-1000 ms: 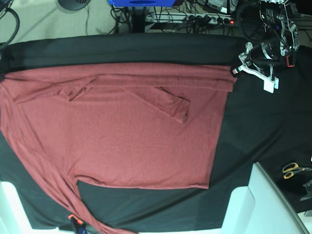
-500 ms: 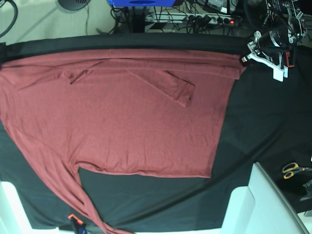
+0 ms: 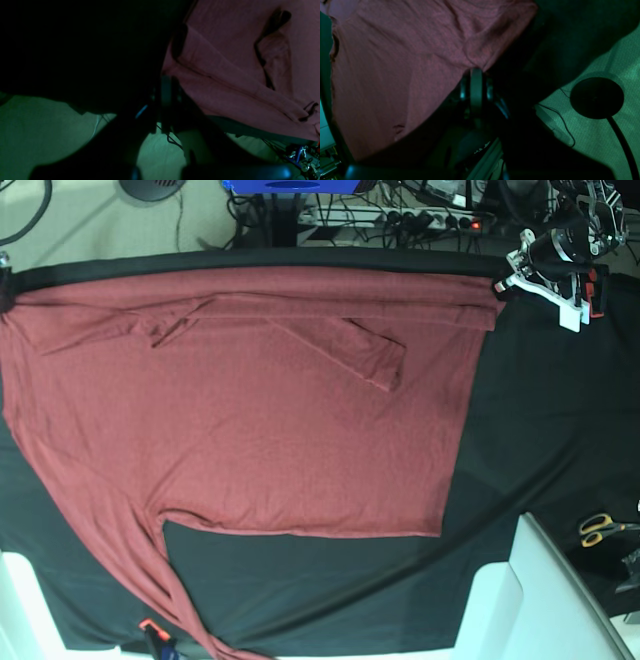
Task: Fold the T-shirt properly
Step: 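Pull the held shirt edge with both grippers toward the robot, then hold the shirt edge still with both grippers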
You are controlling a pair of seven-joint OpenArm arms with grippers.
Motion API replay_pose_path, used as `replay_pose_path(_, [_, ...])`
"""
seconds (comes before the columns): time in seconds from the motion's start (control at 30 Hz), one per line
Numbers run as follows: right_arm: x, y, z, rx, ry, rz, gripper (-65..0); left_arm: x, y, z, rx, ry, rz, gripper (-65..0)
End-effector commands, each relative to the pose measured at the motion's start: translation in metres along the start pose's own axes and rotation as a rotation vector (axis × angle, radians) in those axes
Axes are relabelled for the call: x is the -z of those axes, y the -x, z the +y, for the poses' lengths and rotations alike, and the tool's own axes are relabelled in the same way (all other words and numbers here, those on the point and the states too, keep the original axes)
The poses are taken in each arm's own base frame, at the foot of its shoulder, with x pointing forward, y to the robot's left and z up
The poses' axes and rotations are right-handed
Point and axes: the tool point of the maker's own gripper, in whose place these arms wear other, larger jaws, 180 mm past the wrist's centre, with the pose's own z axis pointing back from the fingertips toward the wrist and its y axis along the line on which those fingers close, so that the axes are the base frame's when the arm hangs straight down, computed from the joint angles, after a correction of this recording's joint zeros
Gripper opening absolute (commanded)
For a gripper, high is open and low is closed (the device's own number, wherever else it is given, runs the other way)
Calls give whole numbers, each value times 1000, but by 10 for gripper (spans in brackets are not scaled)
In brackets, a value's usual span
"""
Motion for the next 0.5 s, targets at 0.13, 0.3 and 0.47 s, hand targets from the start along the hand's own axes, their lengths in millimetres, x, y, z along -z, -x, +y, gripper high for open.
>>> replay_pose_path(0.13, [-7, -23, 1, -23, -3, -61, -648, -3, -1, 3, 1, -10, -16, -650])
replay_pose_path(0.3, [-6, -18, -5, -10, 7, -48, -648, -1, 3, 1, -11, -5, -15, -650])
replay_pose_path(0.47, [-3, -8, -14, 19, 21, -22, -648, -2, 7, 3, -14, -9, -7, -650])
